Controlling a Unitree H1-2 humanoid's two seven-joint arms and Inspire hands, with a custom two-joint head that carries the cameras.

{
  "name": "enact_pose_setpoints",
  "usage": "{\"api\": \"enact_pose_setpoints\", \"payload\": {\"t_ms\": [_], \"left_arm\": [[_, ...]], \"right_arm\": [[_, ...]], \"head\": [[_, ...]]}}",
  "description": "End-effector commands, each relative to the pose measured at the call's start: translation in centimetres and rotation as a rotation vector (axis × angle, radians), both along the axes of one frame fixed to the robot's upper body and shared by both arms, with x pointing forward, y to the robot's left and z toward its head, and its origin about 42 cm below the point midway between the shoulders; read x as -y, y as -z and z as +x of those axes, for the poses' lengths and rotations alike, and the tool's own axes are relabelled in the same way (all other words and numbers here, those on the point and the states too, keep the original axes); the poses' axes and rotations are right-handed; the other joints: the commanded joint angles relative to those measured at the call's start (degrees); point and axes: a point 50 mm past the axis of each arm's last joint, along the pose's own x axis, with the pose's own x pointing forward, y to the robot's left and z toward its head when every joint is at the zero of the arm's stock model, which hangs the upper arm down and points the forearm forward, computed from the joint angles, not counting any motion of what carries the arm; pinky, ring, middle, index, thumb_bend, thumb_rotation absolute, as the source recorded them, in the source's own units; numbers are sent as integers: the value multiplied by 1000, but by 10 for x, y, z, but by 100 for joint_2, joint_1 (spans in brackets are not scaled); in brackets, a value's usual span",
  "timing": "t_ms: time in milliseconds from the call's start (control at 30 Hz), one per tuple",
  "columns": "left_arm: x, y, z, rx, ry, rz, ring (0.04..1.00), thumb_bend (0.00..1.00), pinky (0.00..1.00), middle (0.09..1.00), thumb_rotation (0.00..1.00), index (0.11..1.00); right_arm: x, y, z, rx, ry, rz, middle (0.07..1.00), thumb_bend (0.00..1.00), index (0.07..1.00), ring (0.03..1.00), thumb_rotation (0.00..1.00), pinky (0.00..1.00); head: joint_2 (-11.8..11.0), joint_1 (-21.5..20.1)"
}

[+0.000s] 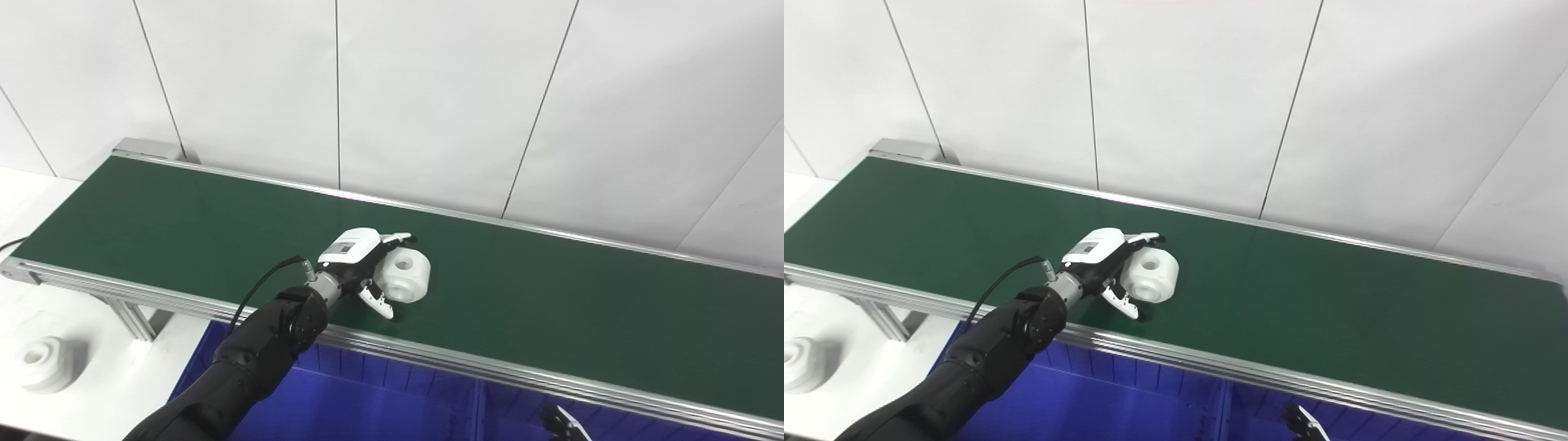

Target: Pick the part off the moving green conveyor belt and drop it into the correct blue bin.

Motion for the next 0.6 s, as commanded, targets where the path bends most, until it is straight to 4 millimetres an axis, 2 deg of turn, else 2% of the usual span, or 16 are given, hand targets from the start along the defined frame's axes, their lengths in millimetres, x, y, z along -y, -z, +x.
{"api": "enact_pose_setpoints", "payload": {"t_ms": [0,67,100,133,167,233,267,567], "left_arm": [[14,-27,13,107,13,-95,762,708,688,777,0,767],[17,-25,12,118,10,-147,723,682,648,748,0,735],[18,-25,12,112,4,-181,681,641,616,712,10,673],[20,-24,11,109,-4,-215,630,553,575,668,37,556],[23,-25,11,116,-10,-245,625,544,570,663,39,544],[27,-26,10,135,-18,-272,547,522,499,522,8,515],[29,-26,10,141,-20,-277,535,519,488,504,4,512],[29,-28,10,141,-29,-298,523,515,470,486,0,505]], "right_arm": [[3,-9,4,73,-6,-7,825,720,837,837,797,830],[4,-9,4,71,-4,-7,826,718,837,839,794,833],[4,-9,4,69,-3,-6,825,724,836,838,793,833],[4,-9,4,67,-2,-4,825,728,838,836,791,830],[4,-9,4,67,0,-2,825,728,838,835,791,830],[4,-8,4,65,5,-6,823,729,837,831,796,826],[4,-8,5,66,4,-8,823,730,836,830,798,825],[5,-6,6,69,8,-21,814,736,828,826,808,821]], "head": [[-3,10],[4,9],[8,7],[8,7],[9,2],[9,0],[7,5],[0,0]]}}
